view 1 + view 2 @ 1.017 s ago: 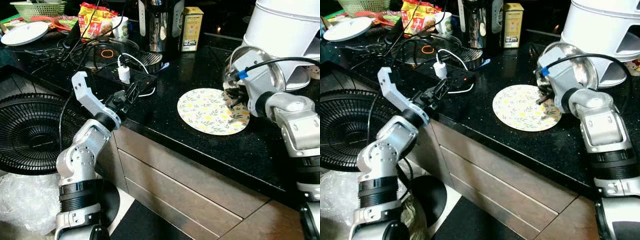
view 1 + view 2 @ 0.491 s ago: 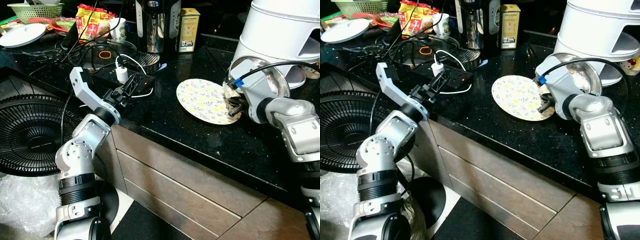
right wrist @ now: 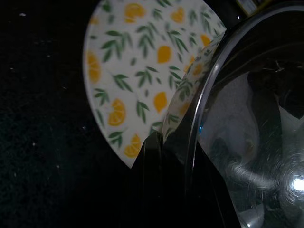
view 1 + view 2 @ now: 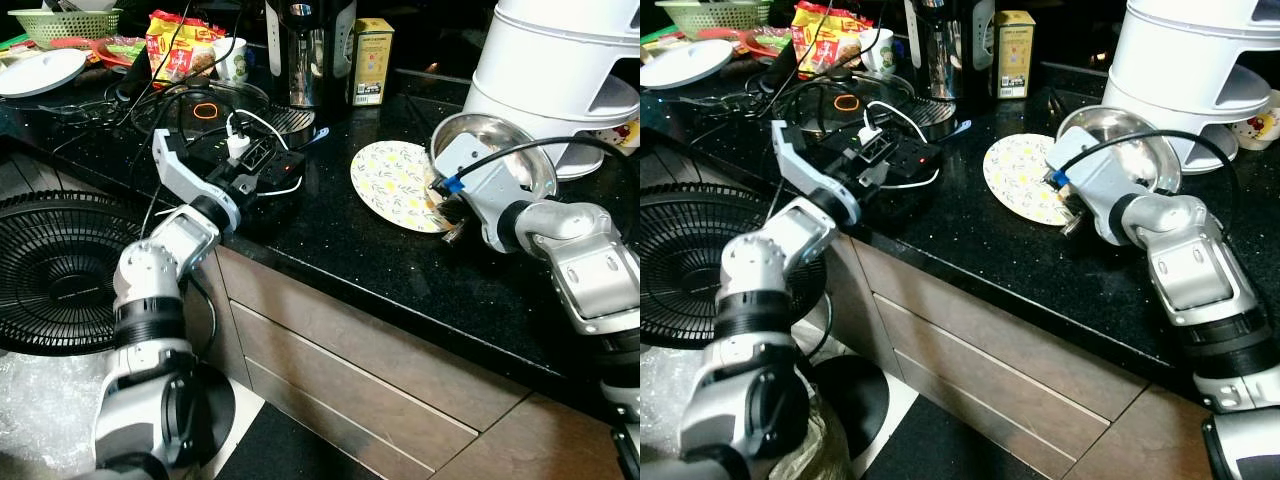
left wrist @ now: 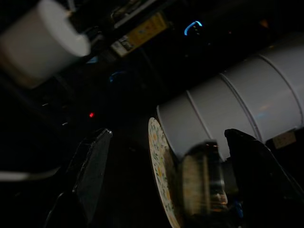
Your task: Kitchen organization
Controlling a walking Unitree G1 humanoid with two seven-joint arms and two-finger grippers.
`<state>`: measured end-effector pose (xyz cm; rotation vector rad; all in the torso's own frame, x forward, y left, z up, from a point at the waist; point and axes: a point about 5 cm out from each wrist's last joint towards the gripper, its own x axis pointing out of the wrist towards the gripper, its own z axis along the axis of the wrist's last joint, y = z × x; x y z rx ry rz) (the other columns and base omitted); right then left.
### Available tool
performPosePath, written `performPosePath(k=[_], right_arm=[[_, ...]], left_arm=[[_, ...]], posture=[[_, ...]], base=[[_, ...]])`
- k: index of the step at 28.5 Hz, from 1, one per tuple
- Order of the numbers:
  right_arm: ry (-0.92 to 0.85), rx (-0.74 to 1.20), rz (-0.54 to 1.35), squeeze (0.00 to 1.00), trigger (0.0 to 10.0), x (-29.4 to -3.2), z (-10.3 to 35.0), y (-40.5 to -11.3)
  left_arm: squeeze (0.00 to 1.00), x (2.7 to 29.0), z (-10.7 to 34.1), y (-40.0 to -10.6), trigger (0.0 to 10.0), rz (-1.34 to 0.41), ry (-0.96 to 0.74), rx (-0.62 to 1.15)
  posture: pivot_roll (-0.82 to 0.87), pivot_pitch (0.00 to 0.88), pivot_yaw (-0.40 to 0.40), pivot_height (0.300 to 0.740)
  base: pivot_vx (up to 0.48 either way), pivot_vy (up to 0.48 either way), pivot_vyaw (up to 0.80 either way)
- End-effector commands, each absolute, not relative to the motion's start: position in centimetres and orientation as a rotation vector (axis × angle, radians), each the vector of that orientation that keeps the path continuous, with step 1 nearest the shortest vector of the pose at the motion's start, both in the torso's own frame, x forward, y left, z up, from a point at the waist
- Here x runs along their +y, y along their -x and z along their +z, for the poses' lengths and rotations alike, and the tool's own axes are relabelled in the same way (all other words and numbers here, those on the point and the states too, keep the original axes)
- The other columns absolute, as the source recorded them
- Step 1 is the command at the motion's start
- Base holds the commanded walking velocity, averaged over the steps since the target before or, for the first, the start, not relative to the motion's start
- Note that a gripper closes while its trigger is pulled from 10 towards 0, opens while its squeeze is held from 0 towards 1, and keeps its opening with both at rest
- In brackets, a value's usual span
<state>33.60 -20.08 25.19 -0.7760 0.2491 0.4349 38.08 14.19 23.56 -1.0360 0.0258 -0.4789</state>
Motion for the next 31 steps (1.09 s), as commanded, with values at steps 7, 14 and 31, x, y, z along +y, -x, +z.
performPosePath(k=[7, 14, 31], right_arm=[[0.892, 0.264, 0.489, 0.0, 10.0, -19.7, 24.3, -33.1], [1.048, 0.343, 0.64, 0.0, 10.0, -20.6, 22.6, -31.8], [0.155, -0.149, 0.842, 0.0, 10.0, -17.8, 27.3, -31.6]], left_arm=[[0.0, 12.5, 22.6, -38.0, 10.0, -0.53, 1.072, 0.079], [0.0, 12.5, 22.5, -37.9, 10.0, -0.539, 1.089, 0.074], [0.0, 8.2, 23.8, -32.7, 10.0, -0.858, 0.874, -0.049]], posture=[[-0.07, 0.0, 0.022, 0.74], [-0.06, 0.0, 0.023, 0.74], [-0.04, 0.0, 0.032, 0.74]], base=[[0.0, 0.0, 0.0], [0.0, 0.0, 0.0], [0.0, 0.0, 0.0]])
